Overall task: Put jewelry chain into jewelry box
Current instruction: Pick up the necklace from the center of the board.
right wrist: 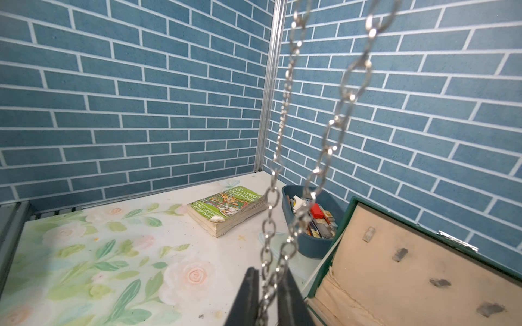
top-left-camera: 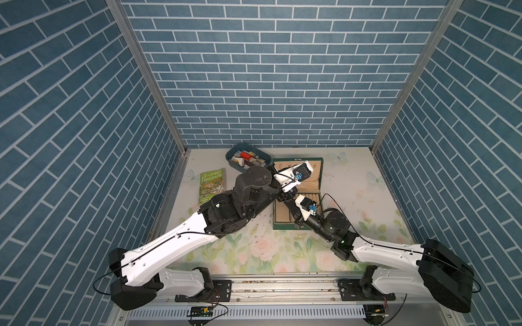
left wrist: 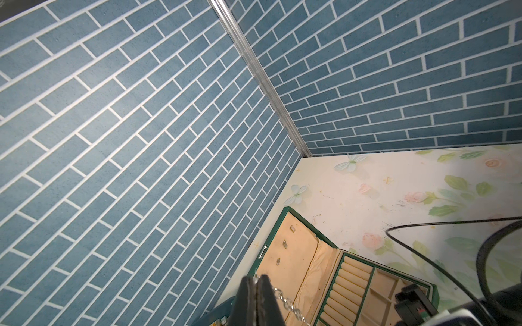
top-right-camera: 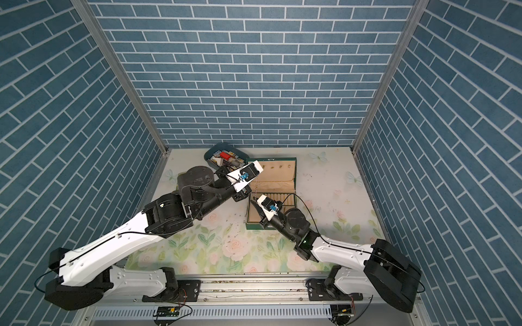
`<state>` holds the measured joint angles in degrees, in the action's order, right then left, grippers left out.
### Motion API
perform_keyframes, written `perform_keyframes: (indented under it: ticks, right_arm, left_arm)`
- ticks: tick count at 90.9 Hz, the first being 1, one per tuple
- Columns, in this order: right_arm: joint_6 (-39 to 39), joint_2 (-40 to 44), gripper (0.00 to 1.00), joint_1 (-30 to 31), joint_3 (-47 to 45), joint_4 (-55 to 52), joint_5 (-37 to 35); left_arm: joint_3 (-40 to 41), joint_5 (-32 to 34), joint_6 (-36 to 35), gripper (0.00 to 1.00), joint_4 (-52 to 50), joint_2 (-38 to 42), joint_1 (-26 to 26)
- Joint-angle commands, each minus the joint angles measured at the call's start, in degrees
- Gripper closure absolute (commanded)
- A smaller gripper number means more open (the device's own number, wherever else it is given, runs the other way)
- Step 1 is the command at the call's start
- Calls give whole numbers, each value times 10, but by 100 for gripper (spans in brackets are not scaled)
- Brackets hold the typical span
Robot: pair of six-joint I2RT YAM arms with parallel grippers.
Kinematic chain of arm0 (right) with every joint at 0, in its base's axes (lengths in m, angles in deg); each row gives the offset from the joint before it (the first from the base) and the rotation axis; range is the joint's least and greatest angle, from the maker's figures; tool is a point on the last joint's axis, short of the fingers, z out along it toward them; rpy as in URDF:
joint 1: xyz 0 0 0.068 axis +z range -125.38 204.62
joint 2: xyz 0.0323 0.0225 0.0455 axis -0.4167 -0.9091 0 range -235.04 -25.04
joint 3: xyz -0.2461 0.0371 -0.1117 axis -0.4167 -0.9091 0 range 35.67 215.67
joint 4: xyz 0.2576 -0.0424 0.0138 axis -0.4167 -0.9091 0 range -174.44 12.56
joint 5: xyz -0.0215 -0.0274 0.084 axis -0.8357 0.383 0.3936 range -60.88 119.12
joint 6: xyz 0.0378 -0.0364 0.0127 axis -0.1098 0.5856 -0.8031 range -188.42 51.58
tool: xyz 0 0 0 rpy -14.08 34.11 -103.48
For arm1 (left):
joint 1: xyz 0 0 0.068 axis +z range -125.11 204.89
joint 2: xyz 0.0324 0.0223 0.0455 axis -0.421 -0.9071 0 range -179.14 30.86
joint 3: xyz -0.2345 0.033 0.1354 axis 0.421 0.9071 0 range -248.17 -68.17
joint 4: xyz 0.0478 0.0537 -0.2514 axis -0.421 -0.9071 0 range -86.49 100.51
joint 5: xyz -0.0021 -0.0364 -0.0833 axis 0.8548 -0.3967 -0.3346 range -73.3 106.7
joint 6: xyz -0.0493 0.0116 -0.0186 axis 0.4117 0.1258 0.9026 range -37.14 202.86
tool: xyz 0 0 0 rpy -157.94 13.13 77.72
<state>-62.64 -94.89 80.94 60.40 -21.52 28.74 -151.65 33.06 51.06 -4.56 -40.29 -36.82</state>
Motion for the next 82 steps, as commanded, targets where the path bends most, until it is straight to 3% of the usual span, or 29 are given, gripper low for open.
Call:
perform_keyframes:
  ticks: [1, 9, 49, 61, 72, 82]
  right_arm:
    - [-2, 0, 94, 4, 18, 15, 9]
    - [-2, 3, 100, 5, 17, 11, 13]
    - [-3, 17, 100, 6, 12, -5, 16]
    - [-12, 28, 56, 6, 21, -19, 16]
    - [-23, 50, 39, 6, 19, -20, -5]
    - [-20, 89, 33, 6, 18, -60, -25]
  left_arm:
    - [-2, 7, -3, 100, 11, 10, -5]
    - [-2, 8, -3, 100, 11, 11, -6]
    - [-10, 14, -6, 100, 17, 14, -11]
    - [-1, 15, -4, 100, 15, 14, -14]
    - [14, 22, -2, 100, 15, 18, -16]
    - [32, 33, 2, 100, 20, 25, -16]
